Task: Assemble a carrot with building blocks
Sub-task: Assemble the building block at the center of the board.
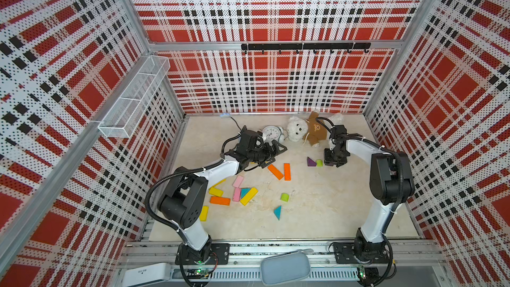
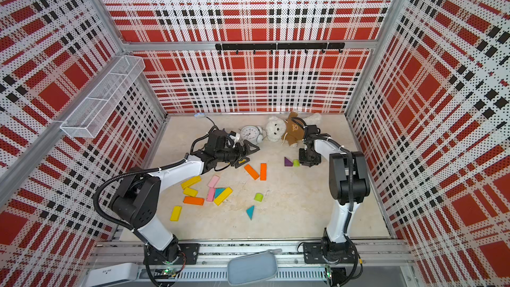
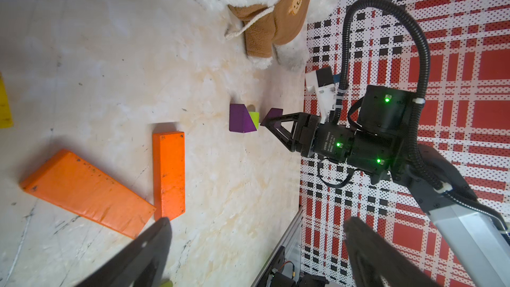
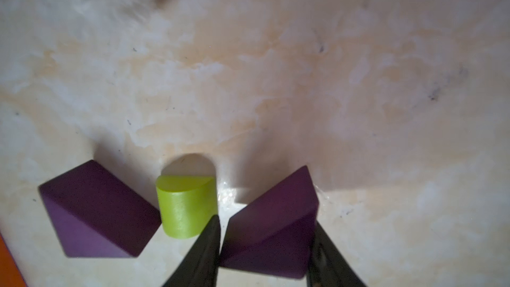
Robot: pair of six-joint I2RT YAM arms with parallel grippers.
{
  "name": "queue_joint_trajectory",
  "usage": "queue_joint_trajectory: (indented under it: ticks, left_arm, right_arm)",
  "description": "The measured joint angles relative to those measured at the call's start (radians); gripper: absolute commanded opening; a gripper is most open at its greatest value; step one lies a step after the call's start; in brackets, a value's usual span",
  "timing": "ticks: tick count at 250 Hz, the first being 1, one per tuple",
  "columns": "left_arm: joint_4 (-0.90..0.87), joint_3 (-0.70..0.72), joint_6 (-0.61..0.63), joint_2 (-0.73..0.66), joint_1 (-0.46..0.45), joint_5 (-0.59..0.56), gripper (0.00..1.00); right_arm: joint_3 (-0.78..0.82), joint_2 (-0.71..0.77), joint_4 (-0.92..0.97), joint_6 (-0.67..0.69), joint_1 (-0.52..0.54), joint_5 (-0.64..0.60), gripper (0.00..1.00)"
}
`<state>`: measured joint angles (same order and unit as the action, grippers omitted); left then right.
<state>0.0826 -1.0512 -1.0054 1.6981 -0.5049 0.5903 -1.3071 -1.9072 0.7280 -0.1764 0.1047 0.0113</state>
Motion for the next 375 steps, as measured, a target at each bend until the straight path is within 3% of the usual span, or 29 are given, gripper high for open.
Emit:
queue_joint_trajectory:
  ticks: [90,375]
  left_arm:
    - [0.000,-0.001,0.000,0.010,-0.008,0.007,0.99]
    - [0.007,-0.005,0.004,0.023,-0.019,0.016,1.00]
  right_arm:
    - [-0.008,-0.011,-0.009,0.009,-0.001,0.026,0.53]
    - [-0.036,-0.010,-0.010,0.005,-0.016,0.075,0.55]
